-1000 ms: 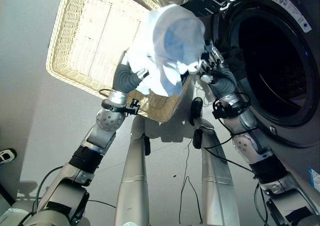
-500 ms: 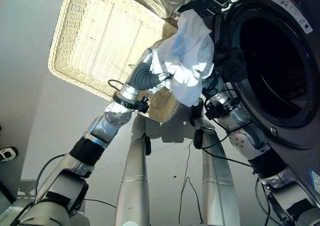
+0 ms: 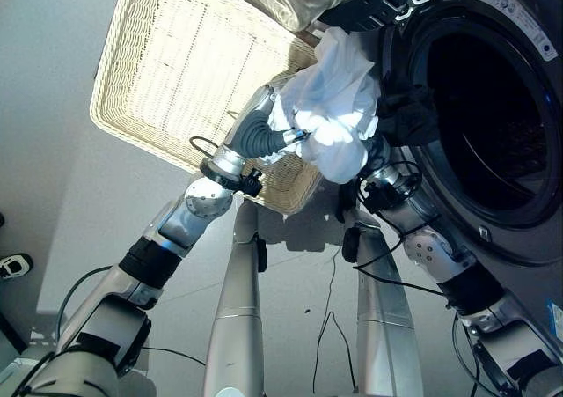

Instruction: Put the clothes into the washing machine.

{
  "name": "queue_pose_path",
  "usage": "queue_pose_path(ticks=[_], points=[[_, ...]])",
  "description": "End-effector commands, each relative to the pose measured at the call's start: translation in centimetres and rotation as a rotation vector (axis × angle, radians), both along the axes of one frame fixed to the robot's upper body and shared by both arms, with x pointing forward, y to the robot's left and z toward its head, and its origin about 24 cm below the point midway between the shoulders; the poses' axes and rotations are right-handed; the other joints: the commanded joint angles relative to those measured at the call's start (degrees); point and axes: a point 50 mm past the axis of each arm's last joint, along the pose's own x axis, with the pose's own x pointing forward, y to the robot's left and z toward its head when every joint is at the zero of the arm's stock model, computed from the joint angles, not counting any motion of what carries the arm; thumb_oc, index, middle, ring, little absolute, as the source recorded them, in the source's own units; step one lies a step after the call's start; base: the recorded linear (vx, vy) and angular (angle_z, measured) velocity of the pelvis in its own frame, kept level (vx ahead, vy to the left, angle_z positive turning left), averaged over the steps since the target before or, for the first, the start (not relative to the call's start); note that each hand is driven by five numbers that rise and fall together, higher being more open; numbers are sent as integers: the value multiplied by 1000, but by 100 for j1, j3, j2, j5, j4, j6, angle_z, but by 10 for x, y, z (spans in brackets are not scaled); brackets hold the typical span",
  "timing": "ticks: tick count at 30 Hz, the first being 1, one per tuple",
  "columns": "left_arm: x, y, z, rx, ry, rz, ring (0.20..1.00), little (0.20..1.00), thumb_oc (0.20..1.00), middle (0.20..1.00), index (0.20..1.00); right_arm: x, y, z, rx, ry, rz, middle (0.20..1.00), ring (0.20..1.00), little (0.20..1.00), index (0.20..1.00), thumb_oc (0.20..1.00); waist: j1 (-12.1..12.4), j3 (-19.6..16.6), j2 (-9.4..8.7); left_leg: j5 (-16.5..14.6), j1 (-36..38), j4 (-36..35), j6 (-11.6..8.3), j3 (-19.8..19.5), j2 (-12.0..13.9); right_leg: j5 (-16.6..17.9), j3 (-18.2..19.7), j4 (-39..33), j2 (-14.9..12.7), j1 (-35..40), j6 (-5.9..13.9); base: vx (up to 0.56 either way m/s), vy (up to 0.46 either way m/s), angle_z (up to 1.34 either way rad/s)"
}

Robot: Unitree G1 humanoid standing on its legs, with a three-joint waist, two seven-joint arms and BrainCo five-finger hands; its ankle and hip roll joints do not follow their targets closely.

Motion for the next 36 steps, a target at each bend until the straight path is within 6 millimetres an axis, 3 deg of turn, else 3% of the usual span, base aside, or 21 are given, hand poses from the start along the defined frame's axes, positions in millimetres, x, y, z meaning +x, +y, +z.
queue_pose_path(ticks=[1, 2, 3, 4, 5, 16, 24, 29, 36], points=[[-20, -24, 16, 32, -185, -43, 200, 200, 200, 200, 200, -33, 31, 31, 94, -177, 274, 200, 200, 200, 200, 200, -74, -6, 7, -702, -33, 807, 460, 254, -652, 1354, -477, -1695, 392, 519, 377, 0, 0, 0], [-19, -23, 17, 23, -200, -19, 200, 200, 200, 200, 200, -33, 32, 31, 104, -175, 280, 200, 200, 200, 200, 200, -74, -6, 7, -702, -36, 811, 458, 255, -652, 1352, -480, -1692, 389, 518, 379, 0, 0, 0], [-17, -21, 17, 12, -208, 3, 347, 347, 347, 347, 347, -33, 32, 31, 111, -174, 287, 200, 200, 200, 200, 200, -70, -6, 7, -703, -39, 817, 458, 251, -652, 1354, -482, -1690, 382, 514, 380, 0, 0, 0], [-16, -20, 17, -3, -218, 24, 580, 580, 580, 580, 580, -33, 32, 32, 120, -173, 292, 200, 200, 200, 200, 200, -61, -6, 9, -702, -41, 814, 456, 241, -655, 1351, -487, -1696, 375, 519, 382, 0, 0, 0], [-15, -18, 17, -14, -232, 49, 1000, 1000, 1000, 1000, 1000, -33, 32, 32, 127, -174, 294, 200, 200, 200, 200, 200, -52, -6, 10, -698, -36, 809, 453, 234, -657, 1351, -494, -1701, 371, 526, 385, 0, 0, 0], [-10, -2, 14, -84, -394, 272, 1000, 1000, 1000, 1000, 1000, -34, 31, 33, 219, -161, 329, 200, 200, 200, 200, 200, 10, -6, 29, -702, -44, 841, 438, 201, -656, 1337, -542, -1655, 330, 522, 390, 0, 0, 0], [-13, 14, 13, -288, -521, 388, 1000, 1000, 1000, 1000, 1000, -34, 31, 35, 271, -160, 341, 200, 200, 200, 200, 200, 45, -6, 24, -703, -59, 872, 426, 180, -656, 1322, -561, -1600, 311, 506, 400, 1, -2, 1], [-19, 19, 14, -427, -566, 379, 1000, 1000, 1000, 1000, 1000, -33, 31, 37, 303, -155, 322, 200, 200, 200, 200, 200, 74, -6, 18, -699, -55, 861, 414, 150, -660, 1319, -571, -1589, 308, 508, 402, 0, 0, 0], [-28, 25, 12, -717, -449, 213, 1000, 1000, 1000, 1000, 1000, -29, 26, 42, 361, -171, 248, 200, 200, 200, 200, 200, 100, -6, 7, -694, -86, 864, 410, 128, -679, 1317, -562, -1553, 327, 471, 398, 0, 0, 0]])
